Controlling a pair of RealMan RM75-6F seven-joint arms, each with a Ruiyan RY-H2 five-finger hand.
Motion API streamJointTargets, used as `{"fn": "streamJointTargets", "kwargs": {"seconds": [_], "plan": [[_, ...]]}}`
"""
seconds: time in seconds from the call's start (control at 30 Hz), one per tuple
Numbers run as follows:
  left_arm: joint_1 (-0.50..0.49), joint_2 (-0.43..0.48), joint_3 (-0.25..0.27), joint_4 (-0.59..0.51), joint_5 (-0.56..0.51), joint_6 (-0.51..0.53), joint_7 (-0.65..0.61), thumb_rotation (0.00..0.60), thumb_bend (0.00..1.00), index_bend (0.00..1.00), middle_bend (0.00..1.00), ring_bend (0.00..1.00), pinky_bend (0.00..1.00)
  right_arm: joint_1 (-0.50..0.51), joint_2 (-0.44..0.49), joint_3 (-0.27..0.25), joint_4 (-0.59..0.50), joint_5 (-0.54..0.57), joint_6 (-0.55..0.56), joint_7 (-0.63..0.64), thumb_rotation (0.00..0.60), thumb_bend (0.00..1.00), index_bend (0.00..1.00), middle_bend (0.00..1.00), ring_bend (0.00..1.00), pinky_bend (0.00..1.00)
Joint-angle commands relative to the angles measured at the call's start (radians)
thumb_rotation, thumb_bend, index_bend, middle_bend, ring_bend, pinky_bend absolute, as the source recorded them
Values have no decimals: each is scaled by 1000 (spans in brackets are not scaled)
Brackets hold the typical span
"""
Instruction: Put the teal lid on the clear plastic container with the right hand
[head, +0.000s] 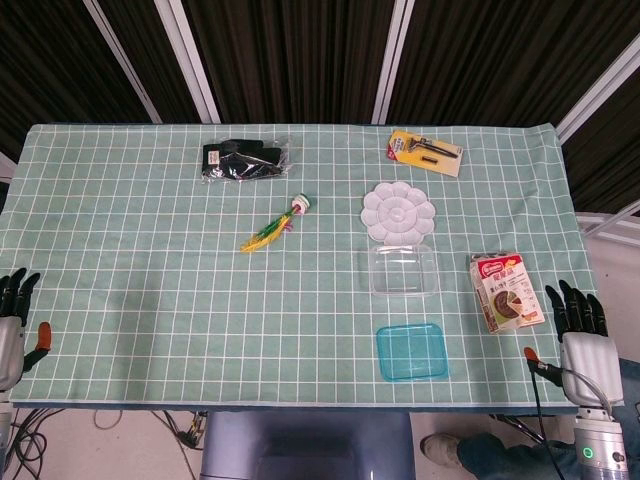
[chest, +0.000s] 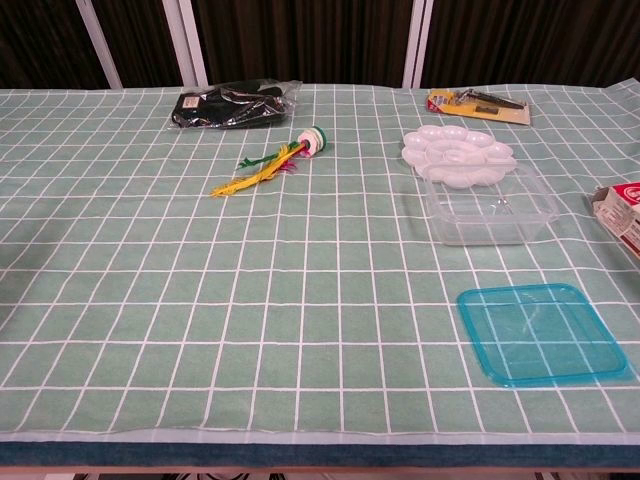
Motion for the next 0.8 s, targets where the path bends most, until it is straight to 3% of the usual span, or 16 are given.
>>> {"fn": "streamJointTargets", "kwargs": {"seconds": [0.03, 0.57, 0.8], "plan": [[1, 0, -1, -2, -4, -1, 1, 600, 525, 72, 2, 0, 0, 1, 0, -1, 0, 2, -5, 3, 600, 267, 0, 0, 0, 0], [2, -4, 0, -5, -2, 5, 14, 600, 525, 72, 2, 0, 0, 8, 33, -24, -37, 3, -58, 70, 600, 266, 0, 0, 0, 0], [3, -2, 3, -11, -4, 1, 11, 600, 525, 72, 2, 0, 0, 38, 122, -77, -89, -36, -165, 147, 600, 266, 0, 0, 0, 0]]}}
